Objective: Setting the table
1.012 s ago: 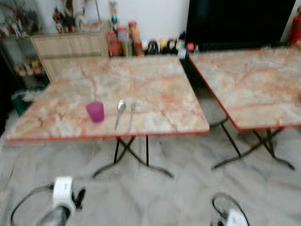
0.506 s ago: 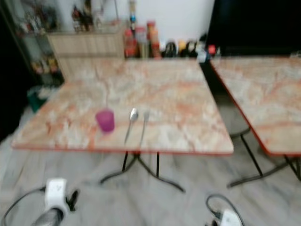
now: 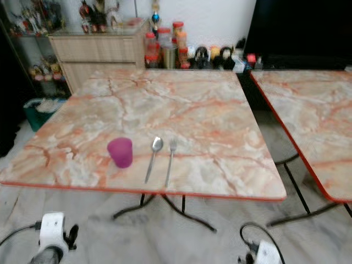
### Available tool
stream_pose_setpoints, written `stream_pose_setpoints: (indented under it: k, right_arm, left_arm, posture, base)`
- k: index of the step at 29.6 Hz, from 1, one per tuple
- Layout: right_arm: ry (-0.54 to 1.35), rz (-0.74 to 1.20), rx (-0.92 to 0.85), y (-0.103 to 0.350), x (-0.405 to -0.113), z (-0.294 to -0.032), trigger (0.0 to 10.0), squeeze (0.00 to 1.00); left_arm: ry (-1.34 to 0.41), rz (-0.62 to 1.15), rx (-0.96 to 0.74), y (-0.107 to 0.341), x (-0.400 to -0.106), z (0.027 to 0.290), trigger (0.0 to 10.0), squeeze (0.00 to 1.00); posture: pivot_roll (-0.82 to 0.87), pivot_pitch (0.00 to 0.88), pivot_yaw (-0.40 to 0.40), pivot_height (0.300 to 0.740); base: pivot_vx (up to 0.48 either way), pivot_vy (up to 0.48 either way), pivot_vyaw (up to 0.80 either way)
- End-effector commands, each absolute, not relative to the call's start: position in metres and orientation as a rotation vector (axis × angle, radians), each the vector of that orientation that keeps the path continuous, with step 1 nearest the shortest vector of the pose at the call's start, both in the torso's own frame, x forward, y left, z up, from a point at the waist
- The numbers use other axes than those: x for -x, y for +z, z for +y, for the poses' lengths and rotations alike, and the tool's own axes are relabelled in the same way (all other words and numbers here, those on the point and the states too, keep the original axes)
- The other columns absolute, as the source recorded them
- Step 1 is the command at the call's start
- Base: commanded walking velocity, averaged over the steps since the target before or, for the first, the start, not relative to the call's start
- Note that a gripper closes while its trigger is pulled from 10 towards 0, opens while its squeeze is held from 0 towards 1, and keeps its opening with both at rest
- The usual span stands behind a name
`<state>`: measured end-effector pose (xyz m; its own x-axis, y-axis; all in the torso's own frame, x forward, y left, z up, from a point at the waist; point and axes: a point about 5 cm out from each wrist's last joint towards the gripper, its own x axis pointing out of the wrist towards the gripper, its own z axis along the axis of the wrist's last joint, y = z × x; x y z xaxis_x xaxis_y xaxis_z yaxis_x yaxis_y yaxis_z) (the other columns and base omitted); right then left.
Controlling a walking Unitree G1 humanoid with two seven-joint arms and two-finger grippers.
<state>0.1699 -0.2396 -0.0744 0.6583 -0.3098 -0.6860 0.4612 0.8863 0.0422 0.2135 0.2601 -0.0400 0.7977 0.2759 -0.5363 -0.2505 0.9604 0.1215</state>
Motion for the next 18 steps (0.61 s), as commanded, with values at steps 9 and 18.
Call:
stream_pose_setpoints:
  k: [9,18]
  right_arm:
    - [-0.44,0.751,-0.222,-0.075,-0.17,-0.238,10.0,0.0]
    - [-0.437,0.747,-0.219,-0.074,-0.173,-0.239,10.0,0.0]
  left_arm:
    - [0.776,0.397,-0.187,0.002,-0.208,0.335,10.0,0.0]
    - [0.938,0.056,-0.407,0.078,-0.244,0.362,10.0,0.0]
  posture:
    - [0.07,0.0,-0.033,0.74]
    - [0.07,0.0,-0.035,0.74]
  base:
    - [0.0,0.0,0.0]
    - [0.0,0.0,0.0]
